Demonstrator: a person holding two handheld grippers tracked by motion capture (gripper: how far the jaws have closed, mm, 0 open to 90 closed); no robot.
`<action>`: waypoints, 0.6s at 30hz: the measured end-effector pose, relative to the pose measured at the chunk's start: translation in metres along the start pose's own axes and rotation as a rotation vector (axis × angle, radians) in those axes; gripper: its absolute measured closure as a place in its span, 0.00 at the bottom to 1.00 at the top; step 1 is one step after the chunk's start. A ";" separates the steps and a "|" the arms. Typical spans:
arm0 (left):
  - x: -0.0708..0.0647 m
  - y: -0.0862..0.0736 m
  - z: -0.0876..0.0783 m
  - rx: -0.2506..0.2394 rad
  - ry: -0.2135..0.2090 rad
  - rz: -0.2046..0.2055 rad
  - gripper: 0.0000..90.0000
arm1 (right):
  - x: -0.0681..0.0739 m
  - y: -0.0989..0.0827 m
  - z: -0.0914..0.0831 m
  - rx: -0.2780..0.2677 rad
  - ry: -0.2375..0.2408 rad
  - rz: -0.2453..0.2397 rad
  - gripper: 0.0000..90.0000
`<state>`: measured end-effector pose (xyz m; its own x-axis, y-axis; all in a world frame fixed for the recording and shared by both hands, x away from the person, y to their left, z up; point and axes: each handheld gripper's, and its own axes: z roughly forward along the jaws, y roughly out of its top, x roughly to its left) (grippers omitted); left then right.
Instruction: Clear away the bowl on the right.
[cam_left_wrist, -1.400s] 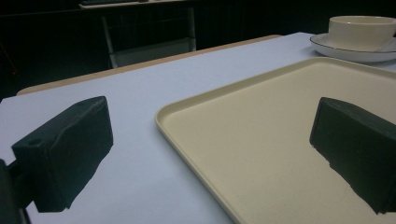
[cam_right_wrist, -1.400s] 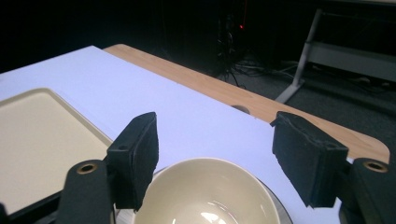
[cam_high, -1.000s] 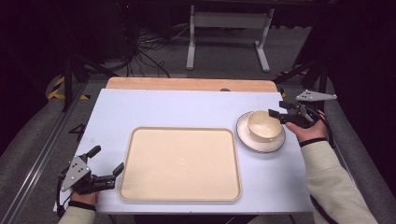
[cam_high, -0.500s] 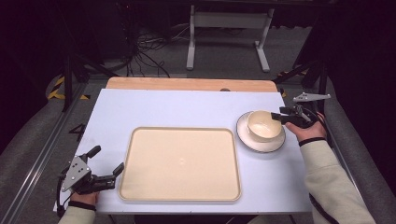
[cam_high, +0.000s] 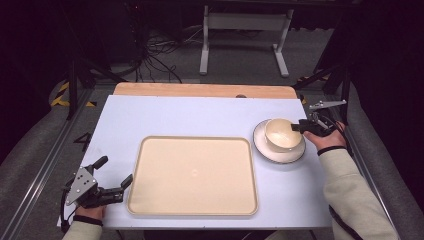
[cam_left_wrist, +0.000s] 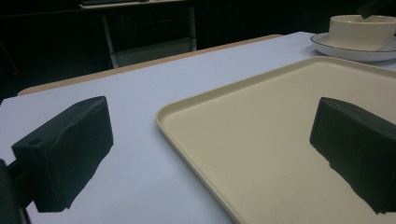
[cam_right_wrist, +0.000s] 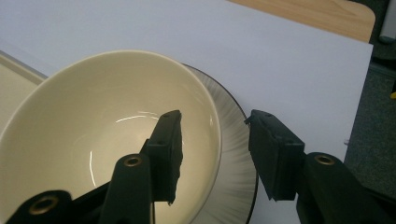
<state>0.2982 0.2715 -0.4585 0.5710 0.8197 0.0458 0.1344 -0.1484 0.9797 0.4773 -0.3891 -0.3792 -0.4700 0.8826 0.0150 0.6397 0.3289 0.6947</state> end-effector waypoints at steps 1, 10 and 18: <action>0.000 0.000 0.000 0.000 0.000 0.000 0.00 | 0.000 0.000 0.002 0.011 0.003 0.006 0.62; 0.000 0.000 0.000 0.000 -0.001 0.000 0.00 | -0.002 -0.001 0.016 0.071 0.049 0.045 0.72; 0.000 0.000 0.000 0.000 -0.002 -0.001 0.00 | -0.002 0.000 0.022 0.104 0.054 0.070 0.85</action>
<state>0.2979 0.2713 -0.4585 0.5726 0.8187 0.0442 0.1350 -0.1473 0.9798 0.4916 -0.3837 -0.3951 -0.4527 0.8858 0.1015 0.7300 0.3029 0.6126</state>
